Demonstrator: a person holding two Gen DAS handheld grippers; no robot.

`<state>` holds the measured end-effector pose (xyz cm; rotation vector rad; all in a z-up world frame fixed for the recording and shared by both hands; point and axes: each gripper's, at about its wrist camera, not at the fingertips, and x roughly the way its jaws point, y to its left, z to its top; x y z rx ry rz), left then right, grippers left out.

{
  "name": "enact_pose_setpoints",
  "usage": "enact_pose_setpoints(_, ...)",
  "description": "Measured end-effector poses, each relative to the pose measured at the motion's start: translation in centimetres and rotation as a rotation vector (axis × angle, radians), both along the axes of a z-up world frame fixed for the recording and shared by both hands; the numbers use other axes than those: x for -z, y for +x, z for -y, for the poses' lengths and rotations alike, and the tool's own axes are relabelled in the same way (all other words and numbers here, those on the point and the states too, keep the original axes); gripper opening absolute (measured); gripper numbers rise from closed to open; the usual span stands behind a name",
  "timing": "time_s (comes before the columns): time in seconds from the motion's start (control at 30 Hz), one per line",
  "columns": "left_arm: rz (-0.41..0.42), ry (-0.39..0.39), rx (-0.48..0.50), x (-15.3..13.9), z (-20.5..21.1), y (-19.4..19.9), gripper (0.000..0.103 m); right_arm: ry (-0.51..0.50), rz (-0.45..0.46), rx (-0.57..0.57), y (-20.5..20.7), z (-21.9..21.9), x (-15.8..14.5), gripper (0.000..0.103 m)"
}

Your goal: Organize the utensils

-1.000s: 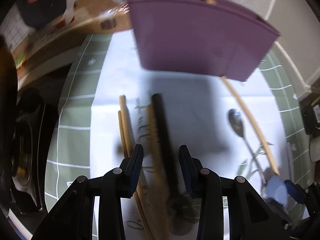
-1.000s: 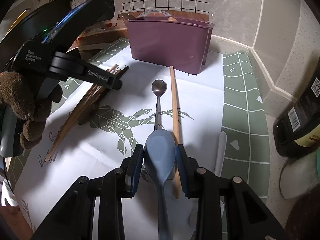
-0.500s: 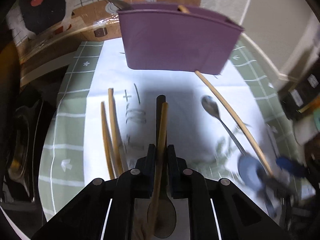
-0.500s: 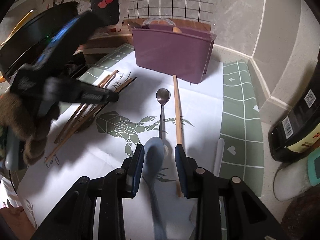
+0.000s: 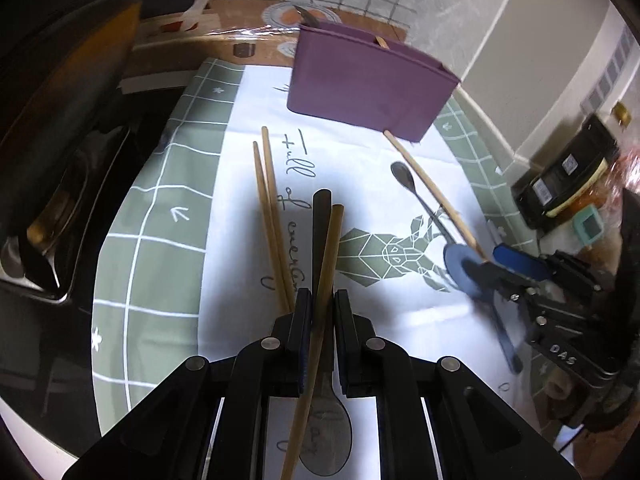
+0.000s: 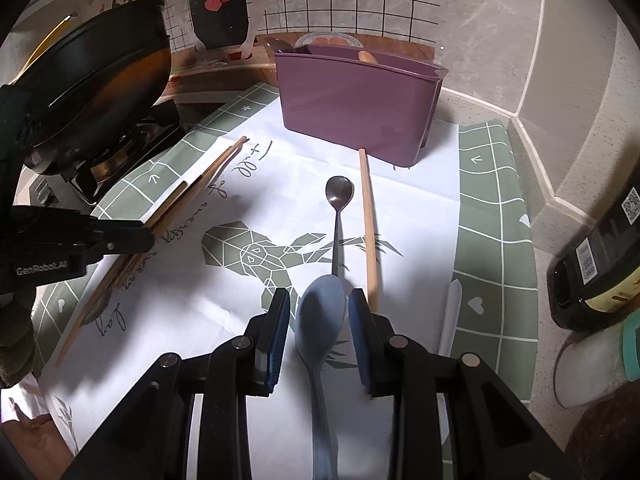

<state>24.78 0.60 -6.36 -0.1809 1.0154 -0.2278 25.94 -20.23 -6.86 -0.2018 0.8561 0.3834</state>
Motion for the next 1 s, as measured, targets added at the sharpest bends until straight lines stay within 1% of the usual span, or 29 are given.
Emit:
enact_pose_setpoints(0.13,0.033,-0.033,-0.007,-0.8,-0.7,-0.5,0.011,0.005,0.000,-0.006,0.0,-0.2,-0.1,0.028)
enact_pose_setpoints(0.27,0.074,-0.032,-0.015,-2.0,-0.8,-0.9,0.011,0.006,0.001,-0.019,0.1,-0.5,-0.2,0.025)
enact_pose_setpoints(0.33,0.089,-0.039,0.000,-2.5,-0.6,-1.0,0.011,0.007,0.005,-0.023,0.1,-0.7,-0.4,0.024)
enact_pose_setpoints(0.43,0.048,-0.029,0.046,-2.0,0.0,-0.5,0.012,0.008,0.007,-0.037,0.2,-0.9,-0.6,0.024)
enact_pose_setpoints(0.53,-0.012,0.025,0.080,-0.7,0.8,0.2,0.013,0.003,0.000,-0.045,0.3,-0.9,-0.4,0.024)
enact_pose_setpoints(0.63,-0.037,0.050,0.110,-0.1,1.3,0.4,0.014,0.008,-0.007,-0.041,0.4,-0.6,-0.3,0.024)
enact_pose_setpoints(0.77,-0.066,0.073,0.182,0.5,2.3,1.1,0.015,0.012,-0.014,-0.029,0.4,-0.2,-0.2,0.024)
enact_pose_setpoints(0.83,-0.079,0.099,0.182,0.8,2.5,1.7,0.015,0.013,-0.016,-0.026,0.4,-0.1,-0.1,0.024)
enact_pose_setpoints(0.87,-0.091,0.098,0.186,0.9,2.6,2.2,0.015,0.014,-0.017,-0.024,0.4,-0.1,-0.1,0.024)
enact_pose_setpoints(0.93,-0.108,0.072,0.200,0.9,2.9,2.9,0.015,0.017,-0.018,-0.022,0.4,0.1,-0.1,0.024)
enact_pose_setpoints(1.0,-0.120,0.029,0.247,0.5,3.8,3.6,0.015,0.021,-0.021,-0.019,0.4,0.2,-0.1,0.024)
